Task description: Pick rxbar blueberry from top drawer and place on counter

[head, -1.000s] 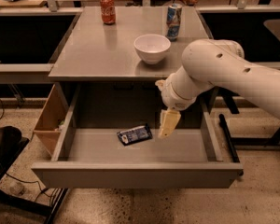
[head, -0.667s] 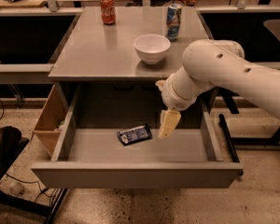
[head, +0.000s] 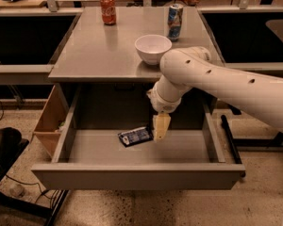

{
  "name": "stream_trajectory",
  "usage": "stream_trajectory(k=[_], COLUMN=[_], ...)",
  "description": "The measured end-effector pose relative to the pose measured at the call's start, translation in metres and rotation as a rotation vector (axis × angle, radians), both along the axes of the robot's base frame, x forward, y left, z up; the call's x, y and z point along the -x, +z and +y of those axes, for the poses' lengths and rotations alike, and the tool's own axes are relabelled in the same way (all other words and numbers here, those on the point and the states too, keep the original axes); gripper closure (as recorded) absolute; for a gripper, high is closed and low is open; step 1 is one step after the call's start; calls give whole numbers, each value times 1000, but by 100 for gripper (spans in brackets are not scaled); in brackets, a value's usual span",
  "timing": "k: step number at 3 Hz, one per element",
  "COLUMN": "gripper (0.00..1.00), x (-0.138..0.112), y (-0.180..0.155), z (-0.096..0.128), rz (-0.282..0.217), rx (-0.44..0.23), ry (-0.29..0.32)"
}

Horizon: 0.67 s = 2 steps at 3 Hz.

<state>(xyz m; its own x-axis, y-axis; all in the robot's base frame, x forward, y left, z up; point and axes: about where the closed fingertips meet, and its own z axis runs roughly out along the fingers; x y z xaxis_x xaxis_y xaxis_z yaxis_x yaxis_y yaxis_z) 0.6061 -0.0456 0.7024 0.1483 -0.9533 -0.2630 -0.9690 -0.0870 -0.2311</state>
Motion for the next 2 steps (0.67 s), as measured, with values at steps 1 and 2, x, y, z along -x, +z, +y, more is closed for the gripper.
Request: stream_trajectory(k=[1,2], gripper=[0,0], x=[-14,-10], y=[-33,-54], z=[3,4], rz=[51,79], rx=[46,62], ry=[33,27])
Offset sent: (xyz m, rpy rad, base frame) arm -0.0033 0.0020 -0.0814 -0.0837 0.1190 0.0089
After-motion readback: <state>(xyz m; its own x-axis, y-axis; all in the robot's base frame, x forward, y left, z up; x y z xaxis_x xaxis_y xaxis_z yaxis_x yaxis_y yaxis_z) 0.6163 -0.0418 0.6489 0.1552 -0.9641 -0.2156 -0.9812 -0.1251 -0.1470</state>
